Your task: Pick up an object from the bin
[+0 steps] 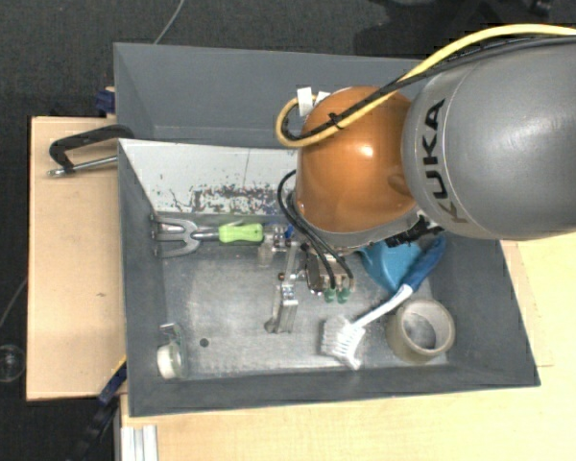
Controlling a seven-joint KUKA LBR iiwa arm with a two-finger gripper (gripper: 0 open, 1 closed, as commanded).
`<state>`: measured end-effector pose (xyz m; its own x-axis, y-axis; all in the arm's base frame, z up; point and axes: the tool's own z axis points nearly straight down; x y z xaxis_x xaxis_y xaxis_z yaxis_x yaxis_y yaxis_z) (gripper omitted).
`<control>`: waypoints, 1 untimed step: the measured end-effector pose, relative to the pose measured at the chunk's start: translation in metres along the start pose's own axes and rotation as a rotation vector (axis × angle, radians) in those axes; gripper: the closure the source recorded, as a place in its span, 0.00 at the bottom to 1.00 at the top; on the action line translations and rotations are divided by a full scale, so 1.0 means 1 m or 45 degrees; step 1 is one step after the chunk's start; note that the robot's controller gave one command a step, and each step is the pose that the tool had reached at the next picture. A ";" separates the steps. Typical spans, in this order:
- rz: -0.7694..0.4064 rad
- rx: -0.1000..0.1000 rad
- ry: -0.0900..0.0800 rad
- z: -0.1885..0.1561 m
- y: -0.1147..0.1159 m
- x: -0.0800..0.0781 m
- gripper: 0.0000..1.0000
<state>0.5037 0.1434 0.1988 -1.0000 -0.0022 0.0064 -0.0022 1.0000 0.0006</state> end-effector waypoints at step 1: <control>0.003 -0.002 -0.011 -0.005 -0.001 -0.002 0.00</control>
Offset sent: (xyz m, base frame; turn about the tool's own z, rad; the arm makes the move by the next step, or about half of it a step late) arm 0.0099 -0.1195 -0.0388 -0.3852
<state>0.5056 0.1426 0.2033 -1.0000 0.0003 -0.0024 0.0003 1.0000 0.0023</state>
